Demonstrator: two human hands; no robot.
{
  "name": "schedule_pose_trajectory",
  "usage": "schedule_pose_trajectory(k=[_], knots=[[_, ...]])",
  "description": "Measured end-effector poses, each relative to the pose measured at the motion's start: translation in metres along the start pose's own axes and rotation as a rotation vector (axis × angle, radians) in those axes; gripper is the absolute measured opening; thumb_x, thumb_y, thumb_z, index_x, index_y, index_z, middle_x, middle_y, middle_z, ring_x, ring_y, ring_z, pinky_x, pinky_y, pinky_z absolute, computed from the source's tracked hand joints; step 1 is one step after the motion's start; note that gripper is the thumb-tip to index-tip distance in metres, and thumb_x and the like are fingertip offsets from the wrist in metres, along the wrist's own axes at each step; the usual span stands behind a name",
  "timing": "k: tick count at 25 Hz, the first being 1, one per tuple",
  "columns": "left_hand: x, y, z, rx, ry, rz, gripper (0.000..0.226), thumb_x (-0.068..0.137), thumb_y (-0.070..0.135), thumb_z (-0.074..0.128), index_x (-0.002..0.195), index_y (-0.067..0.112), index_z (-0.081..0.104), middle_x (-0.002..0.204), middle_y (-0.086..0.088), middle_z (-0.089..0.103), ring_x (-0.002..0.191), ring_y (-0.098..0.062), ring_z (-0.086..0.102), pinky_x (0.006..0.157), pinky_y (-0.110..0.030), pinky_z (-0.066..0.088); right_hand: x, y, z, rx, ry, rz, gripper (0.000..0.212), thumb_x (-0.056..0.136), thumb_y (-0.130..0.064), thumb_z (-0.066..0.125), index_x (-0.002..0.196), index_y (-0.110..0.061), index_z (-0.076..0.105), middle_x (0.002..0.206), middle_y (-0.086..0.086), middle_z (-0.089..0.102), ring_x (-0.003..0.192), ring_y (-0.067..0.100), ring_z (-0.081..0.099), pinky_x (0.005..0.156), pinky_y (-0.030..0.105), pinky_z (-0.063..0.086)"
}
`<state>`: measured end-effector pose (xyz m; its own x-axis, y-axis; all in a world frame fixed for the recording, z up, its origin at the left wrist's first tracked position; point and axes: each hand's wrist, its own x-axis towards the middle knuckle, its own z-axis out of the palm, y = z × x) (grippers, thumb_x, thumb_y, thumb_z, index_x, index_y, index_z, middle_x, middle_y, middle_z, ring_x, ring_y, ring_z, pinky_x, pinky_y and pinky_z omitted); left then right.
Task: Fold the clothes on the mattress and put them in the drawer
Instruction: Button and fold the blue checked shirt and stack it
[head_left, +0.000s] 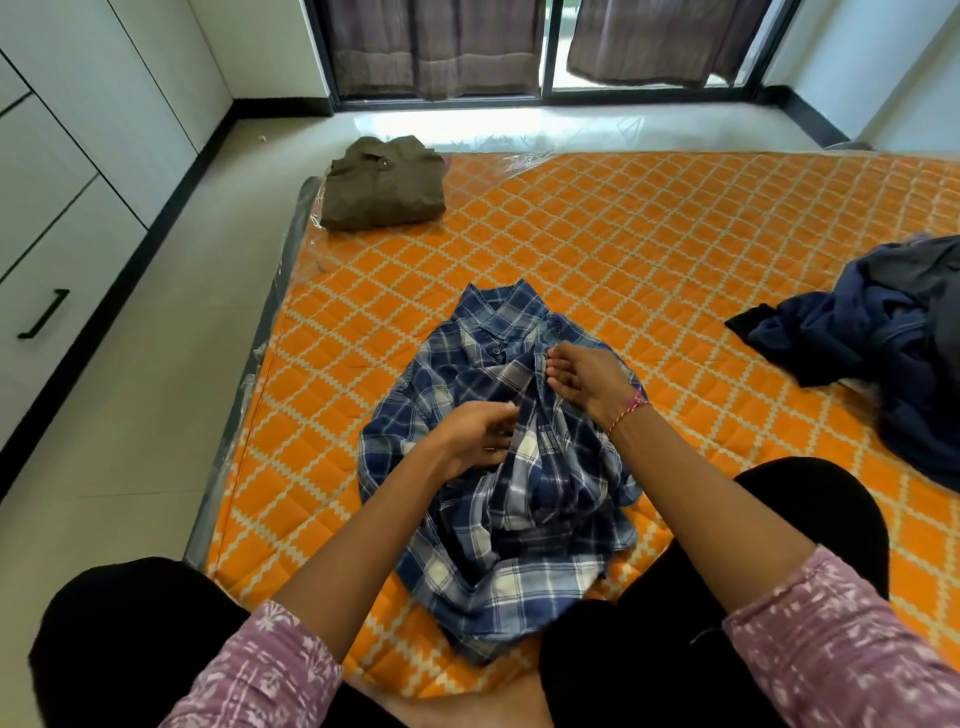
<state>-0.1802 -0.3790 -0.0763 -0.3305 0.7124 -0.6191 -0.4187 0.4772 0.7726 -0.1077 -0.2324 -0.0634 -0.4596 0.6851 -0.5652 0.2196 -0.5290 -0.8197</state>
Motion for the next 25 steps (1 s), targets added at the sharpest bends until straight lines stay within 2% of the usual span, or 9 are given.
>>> schedule_pose_trajectory(k=[4,6,8,10,14,16,19,23,25], knots=[[-0.001,-0.013,0.001,0.084,-0.067,-0.037,0.025,0.096,0.01,0.053,0.071,0.014,0.055,0.052,0.006,0.051,0.045,-0.004,0.045,0.044,-0.017,0.042,-0.022,0.014,-0.017,-0.183,-0.052,-0.037,0.009,0.092,-0.006,0.058,0.084,-0.003,0.061,0.072,0.007,0.06,0.055,0.011,0.056,0.044,0.017,0.048],[-0.003,-0.02,0.004,0.123,-0.039,-0.034,0.026,0.096,0.008,0.052,0.07,0.013,0.055,0.045,0.008,0.046,0.038,-0.003,0.039,0.041,-0.015,0.04,-0.039,0.02,-0.034,-0.458,-0.092,-0.097,0.013,0.089,-0.012,0.065,0.088,0.001,0.064,0.071,0.008,0.061,0.055,0.012,0.053,0.044,0.018,0.043],[-0.005,-0.027,0.009,0.134,0.007,-0.004,0.026,0.096,0.007,0.053,0.07,0.011,0.055,0.047,0.006,0.043,0.036,-0.002,0.036,0.038,-0.015,0.036,-0.055,0.032,-0.044,-0.793,-0.199,-0.102,0.021,0.082,-0.024,0.074,0.083,-0.004,0.069,0.067,0.002,0.064,0.059,0.012,0.057,0.05,0.02,0.046],[-0.006,-0.032,0.012,0.137,0.039,0.017,0.025,0.096,0.009,0.053,0.071,0.01,0.057,0.051,0.004,0.043,0.038,-0.003,0.038,0.039,-0.015,0.036,-0.061,0.046,-0.042,-0.933,-0.24,-0.142,0.018,0.079,-0.021,0.076,0.074,-0.006,0.067,0.061,0.0,0.06,0.058,0.014,0.055,0.055,0.025,0.048],[-0.013,-0.035,0.011,-0.001,-0.004,-0.01,0.017,0.094,0.008,0.056,0.078,0.011,0.061,0.053,0.005,0.054,0.047,-0.004,0.048,0.047,-0.016,0.044,-0.06,0.056,-0.033,-0.895,-0.133,-0.252,0.017,0.081,-0.012,0.072,0.067,-0.007,0.063,0.053,-0.001,0.05,0.048,0.012,0.045,0.049,0.024,0.044],[-0.014,-0.035,0.012,-0.033,0.001,-0.002,0.015,0.092,0.006,0.058,0.078,0.011,0.062,0.057,0.004,0.055,0.049,-0.004,0.048,0.047,-0.013,0.043,-0.061,0.057,-0.032,-0.89,-0.115,-0.299,0.02,0.081,-0.01,0.069,0.063,-0.006,0.06,0.051,0.0,0.048,0.045,0.013,0.042,0.048,0.023,0.038],[-0.016,-0.03,0.019,-0.004,0.049,0.022,0.011,0.09,0.005,0.061,0.08,0.008,0.062,0.056,0.003,0.053,0.042,-0.002,0.045,0.044,-0.012,0.039,-0.066,0.057,-0.029,-0.862,-0.081,-0.351,0.023,0.08,-0.007,0.064,0.058,-0.006,0.056,0.05,0.002,0.046,0.046,0.016,0.041,0.05,0.025,0.034],[-0.027,-0.007,0.026,0.087,0.1,0.159,0.013,0.088,0.004,0.065,0.075,0.006,0.061,0.054,0.0,0.056,0.042,-0.003,0.049,0.043,-0.014,0.042,-0.071,0.047,-0.025,-0.867,-0.002,-0.505,0.034,0.077,-0.004,0.062,0.053,-0.011,0.039,0.051,0.006,0.036,0.05,0.017,0.032,0.051,0.025,0.026],[-0.031,0.015,0.029,0.197,0.162,0.318,0.015,0.086,0.005,0.066,0.073,0.007,0.061,0.062,-0.003,0.059,0.048,-0.006,0.055,0.048,-0.017,0.045,-0.073,0.031,-0.018,-0.826,0.042,-0.594,0.033,0.077,-0.004,0.062,0.054,-0.011,0.039,0.052,0.007,0.038,0.05,0.016,0.031,0.05,0.026,0.025]])
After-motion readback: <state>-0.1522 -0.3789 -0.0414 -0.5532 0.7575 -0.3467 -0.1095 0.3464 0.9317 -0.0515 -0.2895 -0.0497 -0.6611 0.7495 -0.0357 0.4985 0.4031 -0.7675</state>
